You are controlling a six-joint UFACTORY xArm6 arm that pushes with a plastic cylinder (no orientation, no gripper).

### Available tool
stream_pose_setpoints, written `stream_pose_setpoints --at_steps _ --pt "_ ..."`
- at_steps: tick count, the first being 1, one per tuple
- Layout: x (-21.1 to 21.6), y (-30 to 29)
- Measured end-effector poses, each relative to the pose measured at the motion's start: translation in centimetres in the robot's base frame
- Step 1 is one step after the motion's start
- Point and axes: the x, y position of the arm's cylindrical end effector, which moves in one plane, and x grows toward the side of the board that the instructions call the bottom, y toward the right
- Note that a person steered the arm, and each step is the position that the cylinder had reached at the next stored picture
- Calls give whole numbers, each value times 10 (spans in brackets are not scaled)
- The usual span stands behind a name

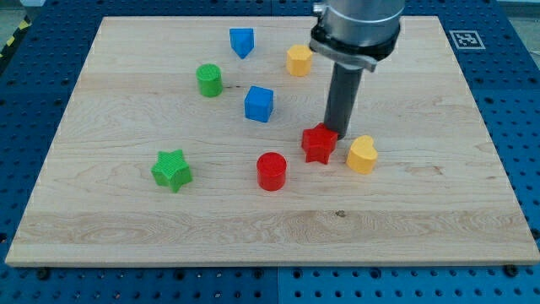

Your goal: Move your arm away from red star

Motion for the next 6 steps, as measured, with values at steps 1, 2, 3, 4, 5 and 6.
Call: stream_pose_setpoints --at_steps 1,2,3,4,5,6 --pt "22 -27" --pt "27 -46" --pt "19 -102" --pt "-22 -141" --pt "-13 -227" --pt "25 -295"
